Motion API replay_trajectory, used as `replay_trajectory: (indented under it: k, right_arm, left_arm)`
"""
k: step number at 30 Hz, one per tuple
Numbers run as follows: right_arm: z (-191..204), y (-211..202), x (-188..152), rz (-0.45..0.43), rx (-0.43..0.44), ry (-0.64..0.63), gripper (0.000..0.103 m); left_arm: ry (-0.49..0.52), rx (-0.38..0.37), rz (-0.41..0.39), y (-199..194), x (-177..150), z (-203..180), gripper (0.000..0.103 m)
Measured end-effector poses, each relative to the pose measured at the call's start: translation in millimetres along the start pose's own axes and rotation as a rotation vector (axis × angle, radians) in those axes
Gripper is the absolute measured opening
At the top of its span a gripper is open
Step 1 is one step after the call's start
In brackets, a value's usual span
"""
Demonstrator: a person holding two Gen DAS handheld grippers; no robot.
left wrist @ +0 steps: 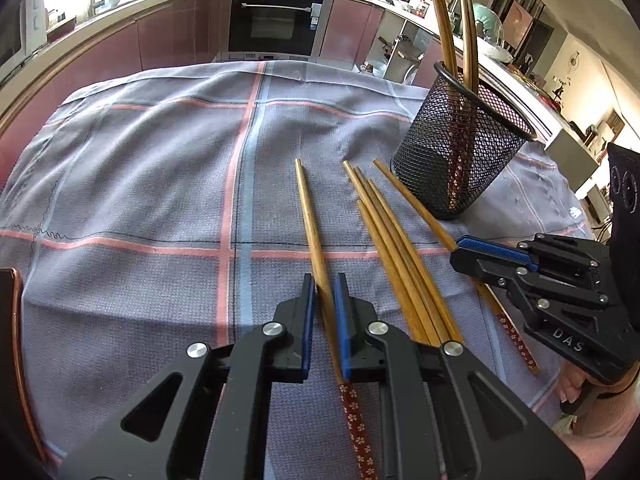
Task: Organize utensils
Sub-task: 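Grasp one chopstick with the right tool while the left tool grasps another, then lift the right tool's chopstick upright over the mesh cup while the left tool carries its chopstick there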
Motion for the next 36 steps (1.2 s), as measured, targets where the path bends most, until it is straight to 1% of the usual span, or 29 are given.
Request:
replay_trajectory:
  k: [4, 9, 15, 19, 22, 33, 36]
  right_arm:
    - [3, -5, 0, -0.012, 0.011, -0.012, 0.005]
    - [8, -17, 0, -0.038, 0.033, -0.025, 0.005]
    - [15, -30, 1, -0.065, 0.049, -0.046, 0.005]
    - [18, -37, 3, -0.084, 0.058, -0.055, 0.005]
    - [21, -43, 6, -0.106, 0.068, -0.056, 0.005]
    - [23, -75, 19, -0.215, 0.098, -0.058, 0.005]
    - [21, -82, 22, -0.241, 0.099, -0.059, 0.005]
  left_arm:
    - [0.021, 0.018, -0.007, 1, 1, -3, 0.013]
    - [0.008, 0.027, -0.007, 1, 1, -2, 0.008]
    - [-0.024, 0.018, -0.011, -2, -1, 4, 0.008]
    - [-0.04, -0.011, -0.029, -12, -1, 10, 0.008]
    - [-0.053, -0.056, -0.052, -25, 1, 16, 0.008]
    - [-0.077, -0.21, -0.203, -89, 19, 26, 0.008]
    - [-0.079, -0.232, -0.239, -103, 25, 27, 0.008]
Point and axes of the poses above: each gripper's, at about its wrist camera, not at the fingertips, and y roughly the way its jaws point, z to its left, x to its top, the point moved 1 cm from there along y, roughly the way its jaws point, and after that the axes turned 15 degrees about x, right-handed, at the moved point
